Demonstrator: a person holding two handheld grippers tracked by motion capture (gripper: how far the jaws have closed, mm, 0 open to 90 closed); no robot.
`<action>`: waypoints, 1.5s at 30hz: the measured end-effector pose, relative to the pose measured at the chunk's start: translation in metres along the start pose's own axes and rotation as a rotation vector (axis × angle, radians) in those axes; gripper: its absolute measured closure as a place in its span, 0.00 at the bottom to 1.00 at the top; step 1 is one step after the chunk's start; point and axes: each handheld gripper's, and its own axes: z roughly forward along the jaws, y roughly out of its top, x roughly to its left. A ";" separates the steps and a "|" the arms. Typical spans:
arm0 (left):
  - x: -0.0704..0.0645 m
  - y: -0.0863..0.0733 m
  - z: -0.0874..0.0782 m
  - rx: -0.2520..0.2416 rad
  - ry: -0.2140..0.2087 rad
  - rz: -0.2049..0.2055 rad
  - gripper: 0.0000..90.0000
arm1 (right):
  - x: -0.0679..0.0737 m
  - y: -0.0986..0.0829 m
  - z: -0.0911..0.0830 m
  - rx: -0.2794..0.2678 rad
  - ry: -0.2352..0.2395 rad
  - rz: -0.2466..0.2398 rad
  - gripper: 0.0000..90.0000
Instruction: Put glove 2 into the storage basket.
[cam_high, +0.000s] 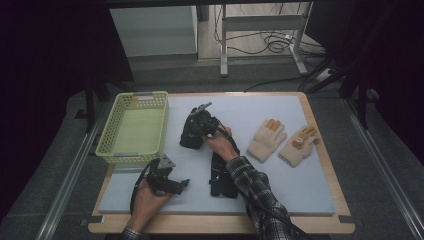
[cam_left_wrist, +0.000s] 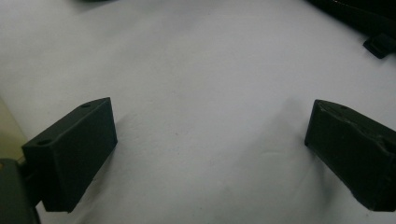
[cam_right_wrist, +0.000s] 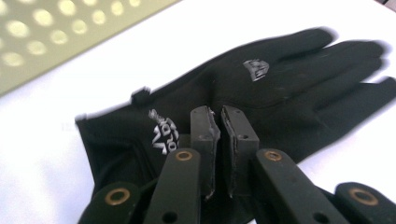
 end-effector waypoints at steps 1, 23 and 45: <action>0.000 0.000 0.000 0.000 0.000 0.000 0.02 | 0.000 0.000 -0.004 -0.008 0.003 0.002 0.93; 0.000 0.000 0.000 0.000 0.001 0.003 0.02 | 0.012 -0.014 -0.100 -0.146 0.026 -0.023 0.95; 0.000 0.000 0.000 -0.004 0.002 -0.003 0.02 | 0.049 -0.102 -0.177 -0.196 0.022 -0.010 0.95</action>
